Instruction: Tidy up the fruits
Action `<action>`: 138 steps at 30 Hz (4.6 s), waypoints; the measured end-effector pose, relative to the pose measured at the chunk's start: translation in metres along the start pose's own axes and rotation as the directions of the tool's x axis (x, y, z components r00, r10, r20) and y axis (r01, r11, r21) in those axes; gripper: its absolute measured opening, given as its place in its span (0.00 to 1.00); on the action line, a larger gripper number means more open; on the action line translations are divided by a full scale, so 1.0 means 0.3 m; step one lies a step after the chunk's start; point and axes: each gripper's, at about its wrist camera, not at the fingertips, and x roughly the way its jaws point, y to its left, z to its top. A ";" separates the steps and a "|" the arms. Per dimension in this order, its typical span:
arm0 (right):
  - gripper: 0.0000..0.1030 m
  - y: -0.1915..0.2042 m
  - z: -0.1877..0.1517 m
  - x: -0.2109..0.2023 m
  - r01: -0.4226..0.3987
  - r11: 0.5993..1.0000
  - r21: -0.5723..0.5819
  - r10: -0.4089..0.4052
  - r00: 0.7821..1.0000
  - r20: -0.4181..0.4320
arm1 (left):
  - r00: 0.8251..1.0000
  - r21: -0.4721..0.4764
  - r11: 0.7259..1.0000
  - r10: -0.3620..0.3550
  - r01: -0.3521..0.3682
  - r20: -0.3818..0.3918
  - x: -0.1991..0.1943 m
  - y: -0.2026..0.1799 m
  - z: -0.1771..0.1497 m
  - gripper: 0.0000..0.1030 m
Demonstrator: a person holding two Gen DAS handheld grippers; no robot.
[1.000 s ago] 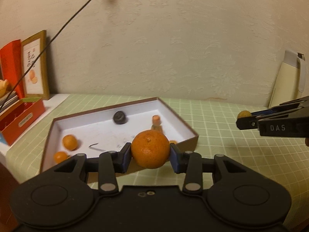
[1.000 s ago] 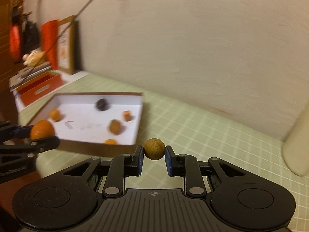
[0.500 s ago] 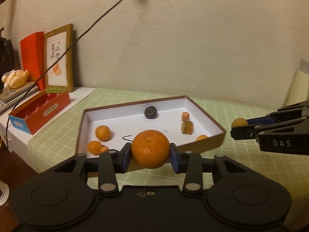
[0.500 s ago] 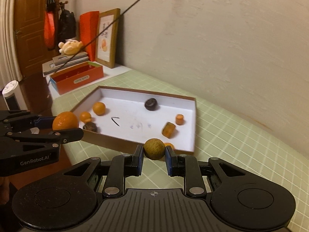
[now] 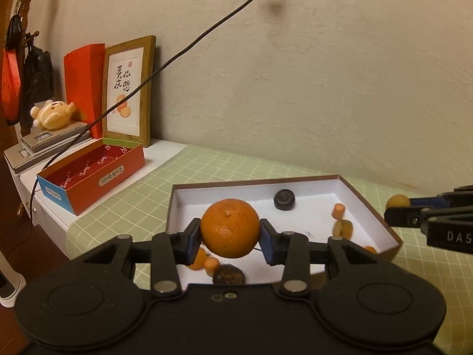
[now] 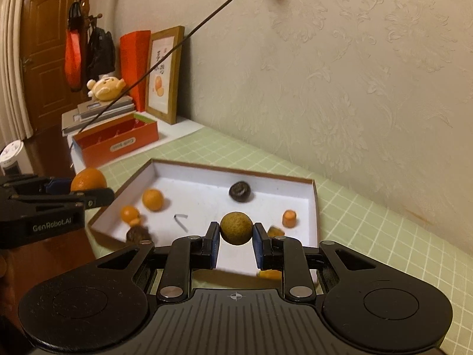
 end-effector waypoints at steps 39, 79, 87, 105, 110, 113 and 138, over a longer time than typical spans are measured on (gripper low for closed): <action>0.23 -0.168 0.107 0.406 0.048 0.993 0.111 -0.043 0.998 -0.042 | 0.998 -0.081 0.996 0.024 -0.029 -0.054 0.350 0.045 0.064 0.31; 1.00 -0.206 0.088 0.485 0.110 0.987 0.116 -0.109 0.994 -0.015 | 0.993 -0.064 0.992 0.109 -0.111 -0.039 0.421 0.078 0.060 0.94; 1.00 -0.195 0.093 0.466 0.106 0.988 0.111 -0.105 0.994 -0.015 | 0.993 -0.077 0.990 0.113 -0.116 -0.037 0.402 0.089 0.064 0.94; 1.00 -0.067 0.090 -0.226 0.109 0.993 0.044 -0.113 0.986 0.120 | 0.994 -0.010 1.000 0.009 -0.008 0.111 -0.175 -0.054 0.073 0.94; 1.00 -0.020 -0.031 -0.418 0.148 0.989 0.023 -0.150 0.980 0.134 | 0.984 0.012 1.000 -0.002 0.000 0.177 -0.341 -0.107 0.004 0.94; 1.00 -0.006 -0.112 -0.486 0.160 0.987 0.025 -0.162 0.978 0.135 | 0.984 0.013 1.000 -0.001 -0.002 0.176 -0.396 -0.110 -0.038 0.94; 1.00 0.015 -0.269 -0.564 0.196 0.977 0.081 -0.208 0.961 0.180 | 0.984 0.032 0.999 0.004 -0.010 0.181 -0.493 -0.152 -0.193 0.94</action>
